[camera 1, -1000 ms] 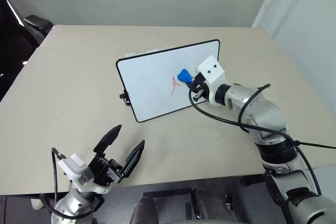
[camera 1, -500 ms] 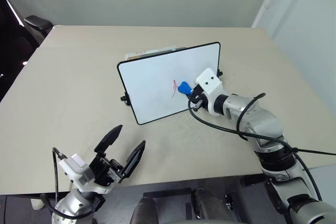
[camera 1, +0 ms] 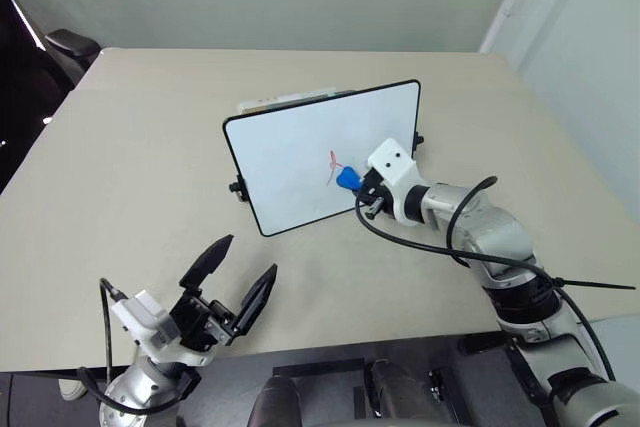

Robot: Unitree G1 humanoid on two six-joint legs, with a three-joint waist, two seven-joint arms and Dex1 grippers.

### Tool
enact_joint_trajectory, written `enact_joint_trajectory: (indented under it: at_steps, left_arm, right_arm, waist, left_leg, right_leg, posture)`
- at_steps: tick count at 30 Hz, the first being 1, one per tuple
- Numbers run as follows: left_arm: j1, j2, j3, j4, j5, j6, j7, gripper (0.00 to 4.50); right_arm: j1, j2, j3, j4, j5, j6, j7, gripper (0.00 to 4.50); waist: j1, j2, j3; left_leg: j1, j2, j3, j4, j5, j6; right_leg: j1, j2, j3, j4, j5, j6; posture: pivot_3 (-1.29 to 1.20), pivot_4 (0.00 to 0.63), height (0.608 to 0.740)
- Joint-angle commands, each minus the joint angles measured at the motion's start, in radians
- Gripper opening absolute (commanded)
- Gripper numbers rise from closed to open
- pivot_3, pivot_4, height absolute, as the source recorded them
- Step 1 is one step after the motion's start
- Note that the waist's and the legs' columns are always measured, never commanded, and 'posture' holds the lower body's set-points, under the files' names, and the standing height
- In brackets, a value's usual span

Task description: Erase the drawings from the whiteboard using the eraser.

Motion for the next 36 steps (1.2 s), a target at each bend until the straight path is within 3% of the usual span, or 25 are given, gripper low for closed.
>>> enact_joint_trajectory:
  at_steps: [1, 23, 36]
  left_arm:
    - [0.002, 0.001, 0.015, -0.036, -0.009, -0.006, 0.004, 4.5]
    - [0.01, 0.003, 0.019, -0.038, -0.022, -0.005, -0.006, 4.5]
    - [0.025, 0.005, 0.019, -0.047, -0.025, -0.011, -0.012, 4.5]
  right_arm:
    - [-0.02, -0.01, -0.001, 0.002, -0.008, -0.016, 0.009, 0.49]
    - [-0.182, 0.041, -0.076, -0.055, 0.006, -0.04, -0.01, 0.49]
    - [-0.087, 0.011, 0.009, -0.01, -0.024, -0.05, 0.005, 0.49]
  waist:
    - [0.0, 0.0, 0.0]
    - [0.0, 0.0, 0.0]
    - [-0.001, 0.0, 0.0]
  left_leg:
    - [0.0, 0.0, 0.0, 0.0, 0.0, 0.0]
    - [-0.001, 0.0, 0.0, 0.0, 0.0, 0.0]
    - [-0.003, 0.0, 0.0, 0.0, 0.001, -0.002]
  right_leg:
    - [0.0, 0.0, 0.0, 0.0, 0.0, 0.0]
    - [-0.002, 0.0, 0.0, 0.0, 0.0, 0.0]
    - [-0.003, 0.0, 0.0, 0.0, 0.0, 0.0]
  posture:
    - [0.0, 0.15, 0.74]
    - [0.0, 0.15, 0.74]
    - [0.0, 0.15, 0.74]
